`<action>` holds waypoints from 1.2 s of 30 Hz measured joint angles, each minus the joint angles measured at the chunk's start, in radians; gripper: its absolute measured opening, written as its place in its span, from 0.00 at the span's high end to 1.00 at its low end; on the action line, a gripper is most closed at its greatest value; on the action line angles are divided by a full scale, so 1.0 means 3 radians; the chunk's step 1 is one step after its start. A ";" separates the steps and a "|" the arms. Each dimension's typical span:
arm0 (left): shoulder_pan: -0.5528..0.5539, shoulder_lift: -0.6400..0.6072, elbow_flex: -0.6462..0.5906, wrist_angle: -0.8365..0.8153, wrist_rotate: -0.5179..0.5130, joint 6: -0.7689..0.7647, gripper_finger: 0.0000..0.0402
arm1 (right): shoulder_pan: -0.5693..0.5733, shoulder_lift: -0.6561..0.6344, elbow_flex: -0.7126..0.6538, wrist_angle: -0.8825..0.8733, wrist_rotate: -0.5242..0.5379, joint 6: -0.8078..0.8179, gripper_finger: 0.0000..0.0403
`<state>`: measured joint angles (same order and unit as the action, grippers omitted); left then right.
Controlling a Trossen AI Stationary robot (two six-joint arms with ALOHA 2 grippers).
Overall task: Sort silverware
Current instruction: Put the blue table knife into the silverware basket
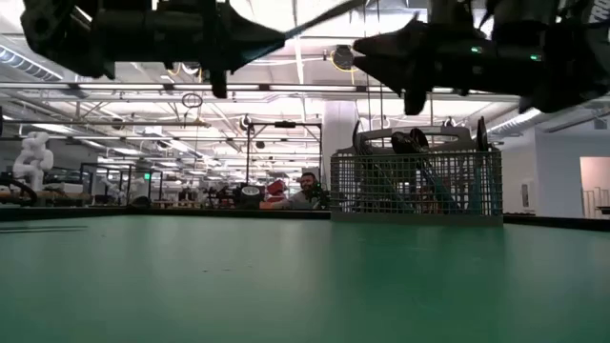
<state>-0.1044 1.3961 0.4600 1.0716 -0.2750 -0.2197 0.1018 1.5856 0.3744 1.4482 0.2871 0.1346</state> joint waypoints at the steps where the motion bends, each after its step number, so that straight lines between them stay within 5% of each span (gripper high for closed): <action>1: -0.0002 0.0077 -0.0002 0.0150 0.0056 0.0001 0.96 | -0.0037 0.0000 0.0054 -0.0021 -0.0039 0.0000 0.66; 12: -0.0001 0.0675 0.0006 0.1023 0.0397 0.0077 0.96 | -0.0262 0.0000 0.0614 -0.0512 -0.0719 -0.0052 0.66; 36: 0.0096 0.0669 0.0006 0.1010 0.0587 0.0141 0.96 | -0.0221 0.0001 0.1010 -0.0934 -0.0699 -0.0223 0.71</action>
<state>-0.0754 1.5967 0.4618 1.3746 -0.0989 -0.1774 0.0355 1.5860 0.6773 1.1681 0.0772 0.0677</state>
